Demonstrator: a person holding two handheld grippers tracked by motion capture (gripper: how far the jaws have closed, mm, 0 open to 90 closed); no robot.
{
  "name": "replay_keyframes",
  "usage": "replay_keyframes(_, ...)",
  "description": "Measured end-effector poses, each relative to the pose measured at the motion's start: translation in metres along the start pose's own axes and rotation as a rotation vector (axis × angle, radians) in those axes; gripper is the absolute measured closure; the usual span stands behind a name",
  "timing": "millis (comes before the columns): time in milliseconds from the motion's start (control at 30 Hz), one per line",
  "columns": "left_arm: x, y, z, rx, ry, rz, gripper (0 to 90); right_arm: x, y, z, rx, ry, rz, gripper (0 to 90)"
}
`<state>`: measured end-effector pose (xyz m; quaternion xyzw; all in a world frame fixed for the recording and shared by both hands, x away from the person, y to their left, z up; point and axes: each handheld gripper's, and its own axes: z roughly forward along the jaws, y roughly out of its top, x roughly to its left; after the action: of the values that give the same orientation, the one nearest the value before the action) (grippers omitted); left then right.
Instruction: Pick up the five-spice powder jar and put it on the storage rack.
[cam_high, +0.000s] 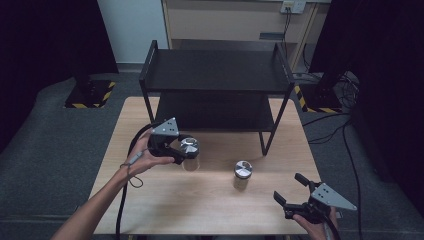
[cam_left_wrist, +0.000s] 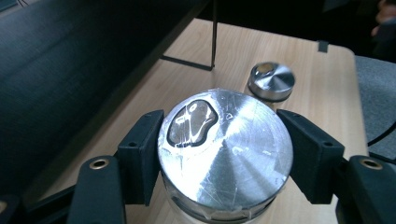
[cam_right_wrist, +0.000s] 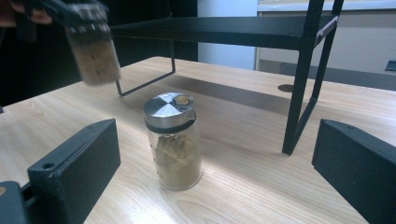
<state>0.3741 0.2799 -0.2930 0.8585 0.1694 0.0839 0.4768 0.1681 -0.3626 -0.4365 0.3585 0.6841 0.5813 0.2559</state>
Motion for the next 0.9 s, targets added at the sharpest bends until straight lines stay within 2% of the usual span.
replay_keyframes(400,-0.003,0.041,-0.045,-0.001,0.007,0.012,33.8,-0.001,0.000,0.001,0.001,0.007,0.003,1.1)
replay_keyframes(533,-0.002,0.055,-0.058,-0.010,0.004,0.010,33.9,-0.003,0.001,0.002,0.013,0.029,0.003,1.0)
replay_keyframes(600,-0.003,0.067,-0.066,-0.005,0.010,0.022,33.9,-0.004,0.001,0.003,0.016,0.036,0.004,1.0)
replay_keyframes(733,-0.003,0.082,-0.078,-0.026,0.018,0.021,33.9,-0.006,0.002,0.004,0.022,0.046,0.003,1.0)
replay_keyframes(900,-0.005,0.110,-0.089,-0.014,0.033,0.035,33.9,-0.007,0.002,0.004,0.027,0.051,0.011,1.0)
